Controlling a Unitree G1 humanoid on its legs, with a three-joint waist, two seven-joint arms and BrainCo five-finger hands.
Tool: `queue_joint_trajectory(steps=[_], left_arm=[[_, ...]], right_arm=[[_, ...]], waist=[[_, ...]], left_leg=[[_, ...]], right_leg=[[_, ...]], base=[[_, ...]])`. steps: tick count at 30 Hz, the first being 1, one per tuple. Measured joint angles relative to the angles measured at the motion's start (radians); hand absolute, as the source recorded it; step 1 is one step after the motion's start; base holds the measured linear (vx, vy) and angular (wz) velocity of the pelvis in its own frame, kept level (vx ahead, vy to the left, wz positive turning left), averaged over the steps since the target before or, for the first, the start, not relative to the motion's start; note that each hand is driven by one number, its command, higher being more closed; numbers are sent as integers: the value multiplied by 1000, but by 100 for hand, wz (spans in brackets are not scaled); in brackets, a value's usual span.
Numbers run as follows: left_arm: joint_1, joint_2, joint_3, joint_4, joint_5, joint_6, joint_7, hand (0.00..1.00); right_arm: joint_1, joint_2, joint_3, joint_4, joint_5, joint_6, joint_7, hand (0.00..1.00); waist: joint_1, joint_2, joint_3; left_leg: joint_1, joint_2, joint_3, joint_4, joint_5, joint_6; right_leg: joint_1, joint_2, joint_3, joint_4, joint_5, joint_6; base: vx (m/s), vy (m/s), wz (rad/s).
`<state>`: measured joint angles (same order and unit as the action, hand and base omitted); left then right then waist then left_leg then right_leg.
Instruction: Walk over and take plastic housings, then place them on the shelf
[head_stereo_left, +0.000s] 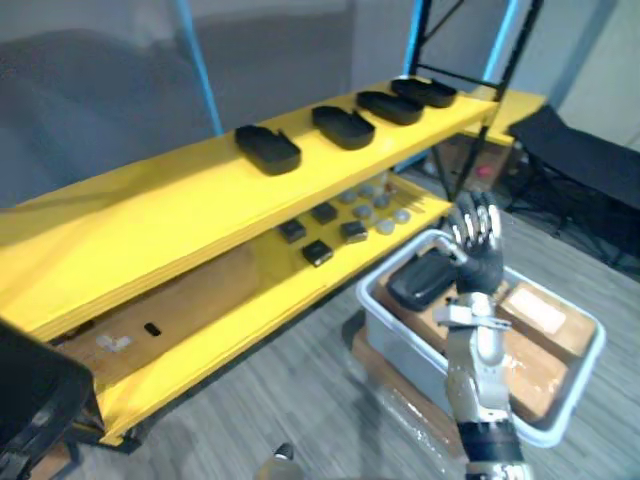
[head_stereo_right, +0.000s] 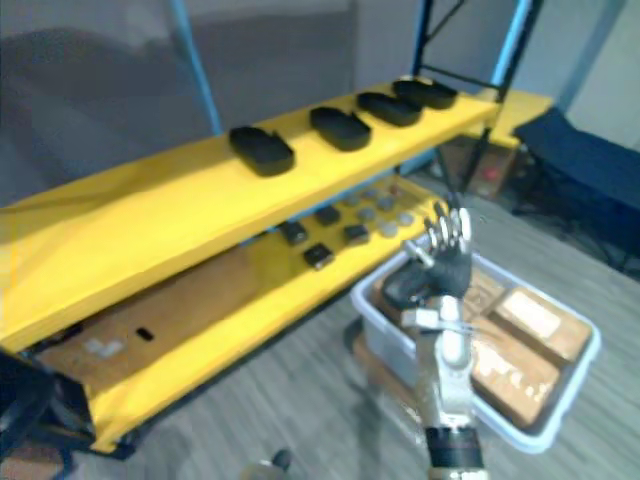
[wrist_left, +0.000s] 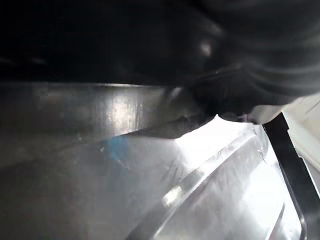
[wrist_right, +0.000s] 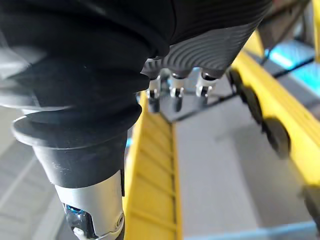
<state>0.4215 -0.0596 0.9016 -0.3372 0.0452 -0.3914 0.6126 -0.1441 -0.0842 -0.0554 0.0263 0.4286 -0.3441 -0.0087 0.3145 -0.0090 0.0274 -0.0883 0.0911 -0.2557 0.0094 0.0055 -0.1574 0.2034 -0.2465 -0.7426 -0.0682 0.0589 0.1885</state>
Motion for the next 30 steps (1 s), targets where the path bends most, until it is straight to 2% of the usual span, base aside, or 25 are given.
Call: queue_joint_trajectory(steps=[2, 3, 4, 6, 8, 11, 12, 14, 15, 16, 17, 18, 19, 20, 22, 23, 24, 25, 26, 27, 28, 29, 30], left_arm=[[-3, -6, -7, -2, -7, -25, -20, 100], [-8, -6, -12, -8, -12, -34, -48, 100], [-20, -4, -32, -20, -31, -45, -107, 100], [-49, -3, -71, -29, -37, -44, -155, 100], [-40, -3, -93, -30, -46, -42, -191, 100], [-8, 16, -123, -30, -67, -42, -207, 100], [-8, 32, -149, -30, -86, -42, -224, 100], [-41, 89, -230, -28, -116, -43, -265, 100], [-52, 105, -251, -25, -115, -43, -270, 100], [-84, 136, -281, -21, -114, -43, -273, 100], [-99, 139, -297, -16, -115, -42, -271, 100], [-103, 134, -299, -16, -115, -41, -270, 100], [-104, 133, -303, -16, -115, -39, -269, 100], [-99, 133, -316, -16, -115, -29, -263, 100], [-88, 131, -342, -15, -115, -20, -261, 100], [-87, 129, -356, -12, -115, -19, -261, 100], [-89, 130, -363, -12, -111, -20, -260, 100], [-81, 131, -351, -13, -105, -22, -245, 100], [-82, 136, -344, -13, -105, -23, -236, 100], [-96, 139, -319, -15, -105, -26, -228, 100], [-104, 141, -311, -17, -105, -27, -224, 100], [-109, 142, -299, -17, -105, -27, -223, 100], [-109, 142, -296, -17, -105, -27, -223, 100]], right_arm=[[8, 0, -2, 7, -1, 11, -20, 0], [18, 0, -3, 6, -13, 13, -38, 0], [34, -1, -7, 6, -46, 18, -79, 0], [52, -2, -30, 10, -79, 22, -107, 0], [52, -1, -16, 36, -102, 40, -122, 0], [66, -3, -4, 32, -111, 40, -122, 0], [77, -6, -7, 31, -116, 39, -124, 0], [146, -7, -44, 13, -130, 32, -125, 0], [165, -7, -54, 9, -129, 25, -124, 0], [196, -7, -75, -8, -128, 15, -120, 0], [218, -11, -95, -22, -128, -1, -108, 0], [219, -14, -106, -24, -128, -8, -98, 0], [220, -23, -126, -25, -127, -18, -91, 0], [225, -33, -144, -26, -127, -28, -76, 0], [236, -41, -154, -27, -126, -40, -61, 0], [244, -41, -157, -27, -126, -44, -56, 0], [257, -33, -154, -27, -128, -48, -43, 0], [257, -27, -153, -33, -129, -53, -26, 0], [258, -25, -152, -44, -129, -55, -22, 0], [254, -25, -146, -56, -130, -66, -13, 0], [249, -26, -146, -57, -130, -69, -13, 0], [240, -30, -145, -56, -129, -69, -16, 0], [238, -30, -144, -56, -129, -69, -17, 0]], waist=[[-9, -8, 6], [-22, -12, 7], [-35, -28, 16], [-43, -34, 41], [-27, -33, 59], [-40, -17, 77], [-56, -10, 86], [-116, 3, 114], [-130, 3, 120], [-148, -5, 145], [-154, -15, 157], [-158, -11, 175], [-162, 4, 206], [-163, 18, 223], [-168, 31, 229], [-175, 38, 233], [-176, 16, 246], [-172, 13, 249], [-172, 18, 250], [-163, -8, 259], [-161, -16, 265], [-159, -16, 268], [-159, -17, 268]], left_leg=[[-32, -19, -20, 5, 14, 11], [-61, -28, -17, 14, 25, 21], [-107, -51, -4, 44, 61, 25], [-127, -74, -4, 39, 103, 34], [-122, -72, -17, 10, 123, 35], [-109, -76, -69, -7, 130, 39], [-104, -76, -86, -17, 134, 47], [-112, -73, -92, -50, 158, 77], [-120, -71, -94, -58, 167, 79], [-131, -73, -91, -63, 201, 81], [-146, -74, -87, -62, 227, 53], [-149, -72, -81, -54, 235, 49], [-161, -69, -65, -26, 237, 44], [-169, -66, -50, -13, 226, 60], [-189, -64, -32, -10, 217, 51], [-191, -63, -31, -9, 198, 47], [-213, -73, -2, 48, 160, 65], [-241, -91, 33, 175, 127, 67], [-250, -94, 37, 202, 112, 67], [-263, -115, 41, 254, 71, 54], [-263, -127, 46, 284, 50, 65], [-274, -138, 39, 348, -6, 58], [-275, -138, 38, 355, -13, 59]], right_leg=[[25, -9, -62, 33, -32, 7], [32, -12, -102, 48, -51, 3], [48, -13, -147, 77, -70, -20], [71, -14, -133, 111, -72, -23], [79, -15, -84, 171, -81, -29], [69, -20, 39, 277, -107, -71], [65, -16, 97, 313, -118, -84], [44, 7, 257, 408, -177, -121], [34, 22, 299, 423, -218, -116], [14, 55, 352, 424, -294, -119], [10, 52, 355, 427, -335, -103], [8, 52, 359, 428, -348, -83], [5, 52, 361, 427, -377, -64], [-2, 48, 361, 422, -408, -60], [-9, 44, 358, 395, -455, -31], [-7, 47, 351, 395, -458, -38], [-7, 18, 340, 393, -467, -54], [-1, 16, 347, 387, -468, -54], [8, 21, 345, 383, -468, -55], [29, 6, 337, 369, -465, -59], [48, -1, 332, 358, -458, -65], [60, 4, 349, 411, -417, -93], [52, 3, 360, 434, -408, -105]], base=[[96, -29, 101], [101, -15, 163], [113, 19, 175], [121, 126, 176], [68, 87, 110], [59, 125, 56], [43, 190, 83], [-9, 166, 119], [-101, 51, 110], [-151, -52, 61], [-180, -91, 34], [-197, -103, -15], [-210, -69, -37], [-201, -49, -39], [-133, -21, -20], [-91, 40, 4], [-19, 42, 2], [0, 0, 0], [119, -6, 1], [143, 13, 12], [239, 92, 25], [185, 69, 23], [233, 136, 35]])
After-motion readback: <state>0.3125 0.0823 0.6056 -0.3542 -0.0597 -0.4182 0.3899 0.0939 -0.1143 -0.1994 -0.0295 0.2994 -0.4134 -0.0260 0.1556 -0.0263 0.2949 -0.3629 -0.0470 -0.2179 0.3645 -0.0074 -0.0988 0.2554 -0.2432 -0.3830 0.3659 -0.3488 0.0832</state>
